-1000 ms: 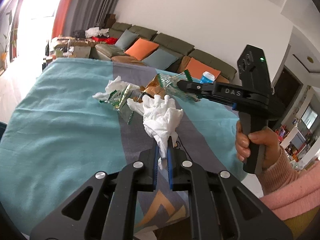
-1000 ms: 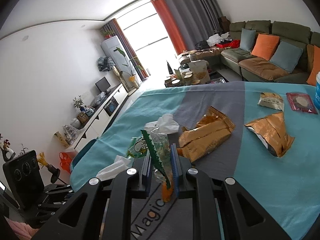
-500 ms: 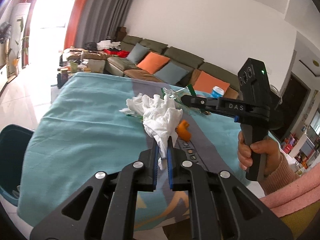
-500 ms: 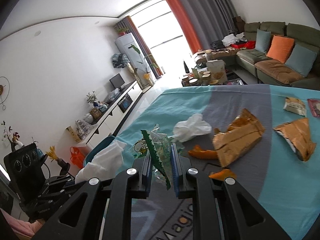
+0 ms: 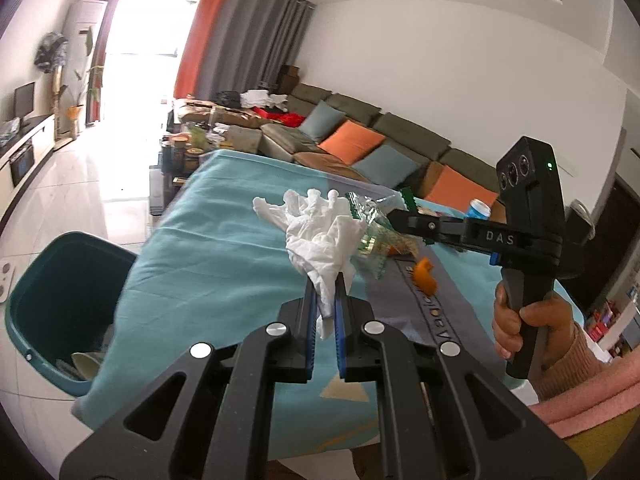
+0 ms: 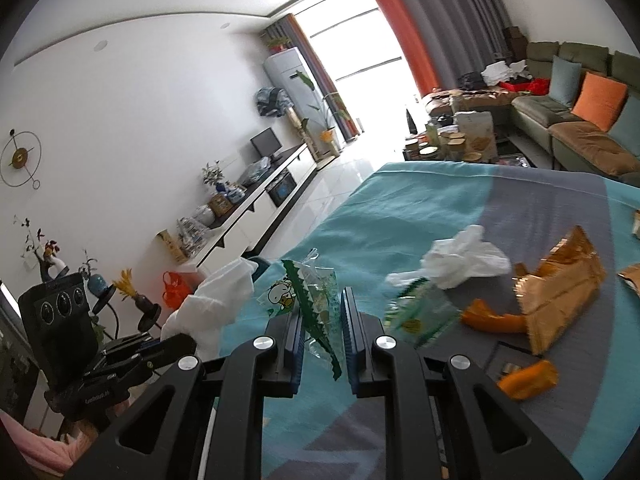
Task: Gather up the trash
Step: 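Carry the tissue and green-striped bag to the teal bin and open both tools, then return both tools to the table and grasp a green-printed wrapper with the left tool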
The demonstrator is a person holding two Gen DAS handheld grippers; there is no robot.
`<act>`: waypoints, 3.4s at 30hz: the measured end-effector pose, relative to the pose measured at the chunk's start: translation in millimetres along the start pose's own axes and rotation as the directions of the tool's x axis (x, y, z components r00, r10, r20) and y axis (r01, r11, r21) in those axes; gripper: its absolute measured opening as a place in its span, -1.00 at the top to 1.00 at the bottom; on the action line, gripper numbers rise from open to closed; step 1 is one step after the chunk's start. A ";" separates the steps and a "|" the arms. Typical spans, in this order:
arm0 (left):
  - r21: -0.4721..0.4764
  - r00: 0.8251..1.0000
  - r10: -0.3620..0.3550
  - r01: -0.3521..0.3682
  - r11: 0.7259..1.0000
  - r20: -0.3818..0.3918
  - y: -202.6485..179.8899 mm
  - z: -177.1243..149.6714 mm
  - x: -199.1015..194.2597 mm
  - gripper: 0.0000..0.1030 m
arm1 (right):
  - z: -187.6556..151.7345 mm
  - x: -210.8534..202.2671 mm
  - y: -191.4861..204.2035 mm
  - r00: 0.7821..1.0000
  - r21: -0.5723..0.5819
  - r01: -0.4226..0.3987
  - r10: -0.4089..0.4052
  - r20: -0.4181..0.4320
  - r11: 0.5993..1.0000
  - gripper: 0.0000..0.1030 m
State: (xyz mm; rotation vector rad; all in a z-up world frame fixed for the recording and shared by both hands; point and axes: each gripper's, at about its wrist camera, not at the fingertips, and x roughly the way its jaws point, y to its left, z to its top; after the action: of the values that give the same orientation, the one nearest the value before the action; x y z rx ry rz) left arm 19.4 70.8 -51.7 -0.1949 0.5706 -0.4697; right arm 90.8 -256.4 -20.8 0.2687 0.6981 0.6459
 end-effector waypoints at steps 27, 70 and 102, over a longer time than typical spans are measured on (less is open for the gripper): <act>-0.203 0.965 0.259 -0.246 0.948 0.044 68.7 -20.3 -104.7 0.84 | 24.1 100.6 84.6 0.975 -0.134 -0.173 0.150 -0.165 0.976 0.70; -0.353 0.910 0.396 -0.414 0.839 -0.124 168.4 -16.4 -54.9 0.83 | 22.1 230.9 144.6 0.934 -0.248 -0.131 0.035 -0.356 0.960 0.68; -0.322 0.902 0.430 -0.420 0.848 -0.043 157.7 -10.8 -27.0 0.00 | 28.4 196.3 137.9 0.954 -0.206 -0.143 0.079 -0.291 0.968 0.25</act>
State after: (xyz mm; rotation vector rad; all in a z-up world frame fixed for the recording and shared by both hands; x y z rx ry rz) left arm 52.0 221.6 -95.8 -0.3799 0.6385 0.0654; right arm 160.9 -26.1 -39.8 0.0042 0.8774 0.8753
